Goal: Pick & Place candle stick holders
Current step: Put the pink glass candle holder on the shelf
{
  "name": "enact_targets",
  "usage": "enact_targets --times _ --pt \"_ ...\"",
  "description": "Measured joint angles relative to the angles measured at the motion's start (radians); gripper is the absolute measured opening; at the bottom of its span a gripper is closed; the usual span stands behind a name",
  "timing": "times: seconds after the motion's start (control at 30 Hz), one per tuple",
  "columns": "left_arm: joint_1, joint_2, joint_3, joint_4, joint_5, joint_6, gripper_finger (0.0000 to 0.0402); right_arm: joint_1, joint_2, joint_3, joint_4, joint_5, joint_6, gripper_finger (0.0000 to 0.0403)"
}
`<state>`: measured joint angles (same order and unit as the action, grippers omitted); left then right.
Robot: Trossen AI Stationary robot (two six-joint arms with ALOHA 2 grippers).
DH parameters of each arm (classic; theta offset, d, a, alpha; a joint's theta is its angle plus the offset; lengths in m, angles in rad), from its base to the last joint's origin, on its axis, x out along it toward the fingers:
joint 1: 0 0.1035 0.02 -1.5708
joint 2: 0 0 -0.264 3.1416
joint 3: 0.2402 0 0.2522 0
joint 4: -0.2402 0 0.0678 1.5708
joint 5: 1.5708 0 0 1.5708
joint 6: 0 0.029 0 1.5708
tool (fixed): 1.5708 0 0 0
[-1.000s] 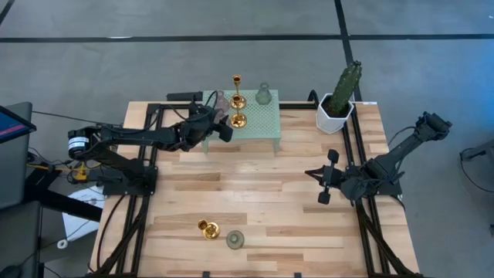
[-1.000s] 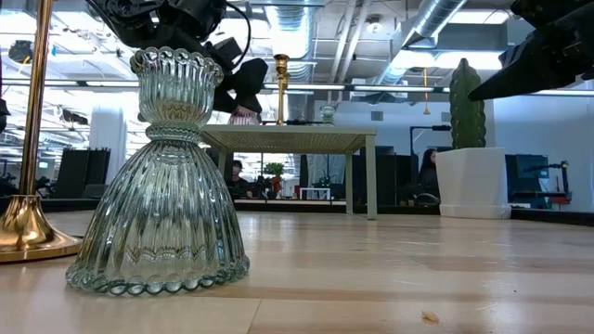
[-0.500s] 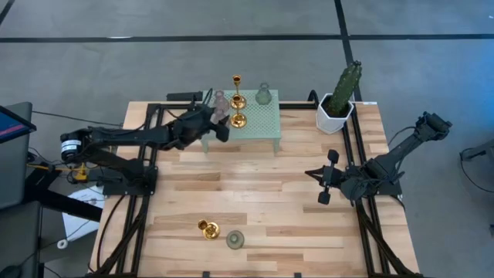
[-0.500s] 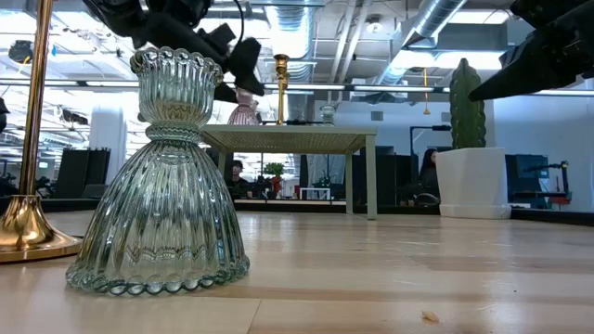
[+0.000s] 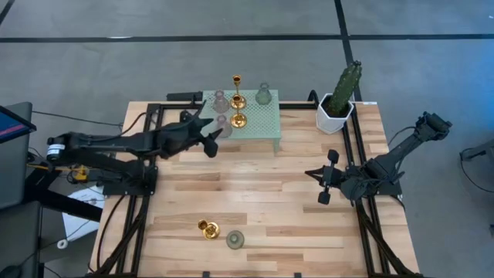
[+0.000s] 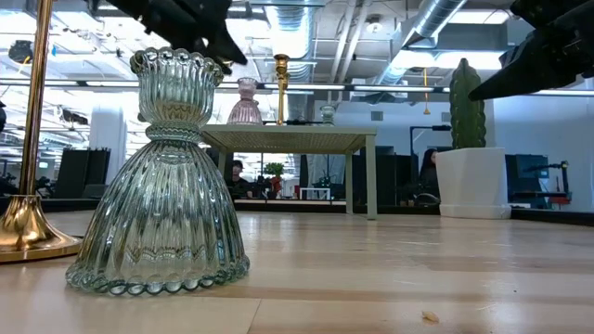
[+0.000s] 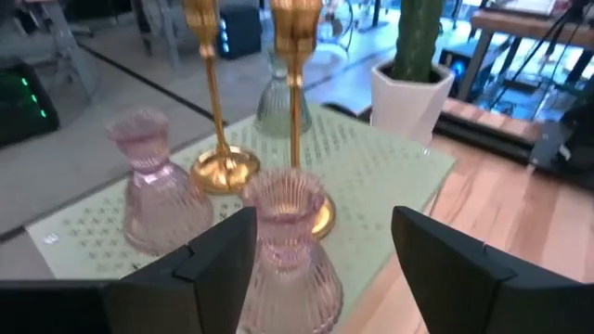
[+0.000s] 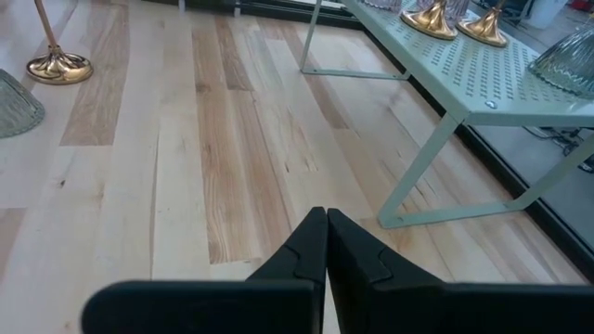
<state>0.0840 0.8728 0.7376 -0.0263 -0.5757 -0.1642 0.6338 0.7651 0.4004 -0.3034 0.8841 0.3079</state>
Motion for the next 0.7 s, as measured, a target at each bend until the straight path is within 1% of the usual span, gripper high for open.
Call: enact_targets --times 0.07,0.2,0.37,0.47,0.57,0.7 --pt "-0.018 -0.026 0.000 -0.004 -0.025 0.007 0.0245 0.000 0.000 0.000 0.001 0.000 0.001 0.0000" --pt "-0.053 -0.060 0.000 -0.006 -0.030 0.005 0.0232 0.000 0.000 0.000 0.001 0.000 0.007 0.0000" --pt "-0.127 -0.044 0.000 -0.045 -0.022 -0.008 0.0200 0.000 0.000 0.000 0.000 0.000 0.007 0.0000" --pt "-0.166 0.004 -0.005 -0.048 -0.018 -0.031 0.0164 0.000 0.000 0.000 -0.001 0.001 0.007 0.0000" --pt "-0.178 0.063 -0.020 -0.043 -0.026 -0.061 0.0121 0.000 0.000 0.000 -0.001 0.003 0.007 0.0000" --pt "-0.177 0.150 -0.030 -0.004 -0.105 -0.102 0.0058 0.000 0.000 0.000 0.000 0.004 0.007 0.0000"
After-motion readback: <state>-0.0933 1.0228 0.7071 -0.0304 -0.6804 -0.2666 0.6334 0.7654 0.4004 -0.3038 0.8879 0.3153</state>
